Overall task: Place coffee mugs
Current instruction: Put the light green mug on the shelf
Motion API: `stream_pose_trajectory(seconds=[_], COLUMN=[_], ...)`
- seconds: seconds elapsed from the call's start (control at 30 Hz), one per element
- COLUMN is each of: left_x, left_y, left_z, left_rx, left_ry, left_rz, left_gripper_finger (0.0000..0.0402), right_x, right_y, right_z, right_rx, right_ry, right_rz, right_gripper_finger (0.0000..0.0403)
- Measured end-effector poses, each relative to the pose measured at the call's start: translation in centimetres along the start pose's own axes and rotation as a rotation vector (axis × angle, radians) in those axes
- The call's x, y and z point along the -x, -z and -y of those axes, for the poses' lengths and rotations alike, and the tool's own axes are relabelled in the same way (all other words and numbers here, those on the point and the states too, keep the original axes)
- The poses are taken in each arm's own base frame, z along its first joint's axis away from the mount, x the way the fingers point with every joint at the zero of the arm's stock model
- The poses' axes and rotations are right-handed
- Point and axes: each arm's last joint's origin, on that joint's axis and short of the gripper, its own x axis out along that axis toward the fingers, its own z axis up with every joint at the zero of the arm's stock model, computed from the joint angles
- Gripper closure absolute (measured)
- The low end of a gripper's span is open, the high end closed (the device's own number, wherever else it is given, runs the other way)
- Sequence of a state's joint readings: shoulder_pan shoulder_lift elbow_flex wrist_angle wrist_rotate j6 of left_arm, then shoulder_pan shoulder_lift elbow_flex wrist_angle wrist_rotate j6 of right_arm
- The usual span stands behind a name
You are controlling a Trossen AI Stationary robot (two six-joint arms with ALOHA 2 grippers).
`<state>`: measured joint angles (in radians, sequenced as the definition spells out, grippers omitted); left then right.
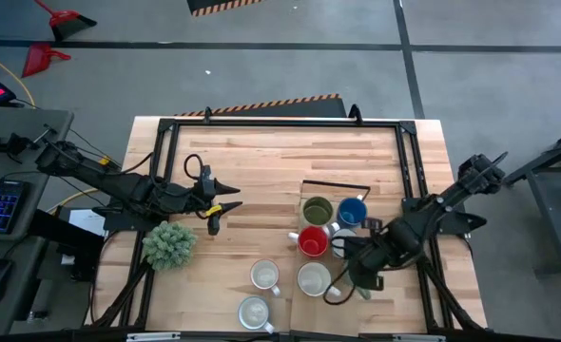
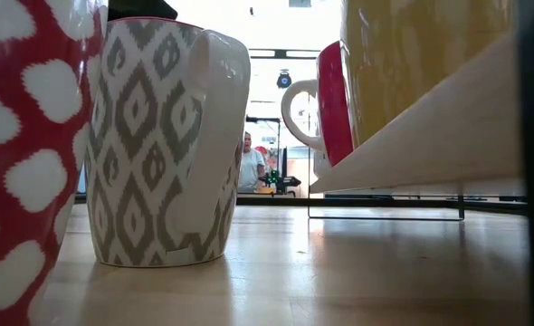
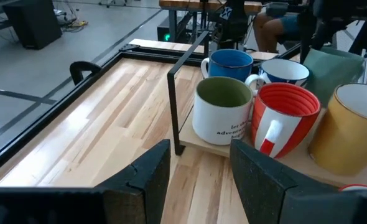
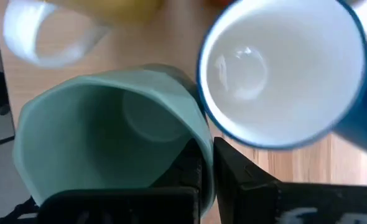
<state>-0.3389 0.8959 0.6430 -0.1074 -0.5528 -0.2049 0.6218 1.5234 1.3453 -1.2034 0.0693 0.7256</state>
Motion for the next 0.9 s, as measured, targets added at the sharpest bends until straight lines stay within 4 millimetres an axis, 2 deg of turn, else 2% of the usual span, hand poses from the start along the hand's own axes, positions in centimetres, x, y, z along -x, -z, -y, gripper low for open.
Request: stream_pose_trajectory(seconds=[0.17,0.37,0.6,0.9], left_x=[0.0,0.0,0.0,0.0], left_y=[0.0,0.0,0.0,0.0], left_z=[0.0,0.0,0.0,0.0], left_rx=[-0.020,-0.049,-0.063,-0.079], left_ry=[0.000,-0.001,-0.001,-0.001], left_rz=[0.000,0.000,-0.001,-0.001], left_gripper_finger=[0.0248,0.0248,0.0248,0.0248], right_x=[-1.6,-3.1,-3.3,-3.3], right_y=[-1.3,-1.8,-2.4,-2.3], right_z=[-0.2,-0.6,-1.1,-1.0], right_rx=[0.037,0.039,0.031,0.002], right_ry=[-0.032,-0.030,-0.061,-0.054], right_rz=[-0.039,-0.091,-0.022,-0.032], right_gripper_finger=[0.0403,0.0403,0.0403,0.0403])
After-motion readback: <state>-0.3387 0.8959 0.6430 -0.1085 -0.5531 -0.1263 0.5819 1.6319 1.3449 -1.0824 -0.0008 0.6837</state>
